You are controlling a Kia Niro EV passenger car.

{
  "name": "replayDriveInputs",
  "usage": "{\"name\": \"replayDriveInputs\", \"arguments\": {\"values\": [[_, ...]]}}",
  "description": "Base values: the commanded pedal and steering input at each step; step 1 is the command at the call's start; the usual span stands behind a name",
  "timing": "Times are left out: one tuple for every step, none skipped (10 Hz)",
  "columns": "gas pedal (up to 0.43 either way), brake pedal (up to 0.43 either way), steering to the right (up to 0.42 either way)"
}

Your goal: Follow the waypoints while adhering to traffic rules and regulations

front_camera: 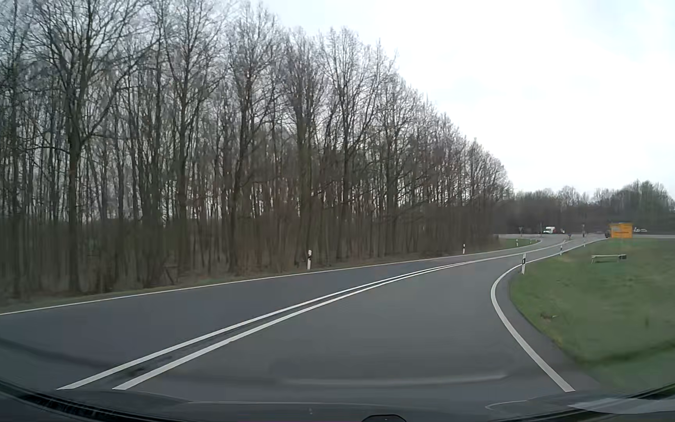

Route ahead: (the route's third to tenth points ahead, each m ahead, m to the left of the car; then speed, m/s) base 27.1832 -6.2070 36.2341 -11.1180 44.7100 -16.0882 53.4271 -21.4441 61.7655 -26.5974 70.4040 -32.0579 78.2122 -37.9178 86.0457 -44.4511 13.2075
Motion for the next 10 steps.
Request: {"name": "replayDriveInputs", "arguments": {"values": [[0.150, 0.000, 0.097], [0.150, 0.000, 0.097], [0.150, 0.000, 0.097], [0.138, 0.000, 0.097], [0.138, 0.000, 0.097], [0.138, 0.000, 0.097], [0.138, 0.000, 0.097], [0.138, 0.000, 0.096], [0.130, 0.000, 0.095], [0.130, 0.000, 0.094]]}}
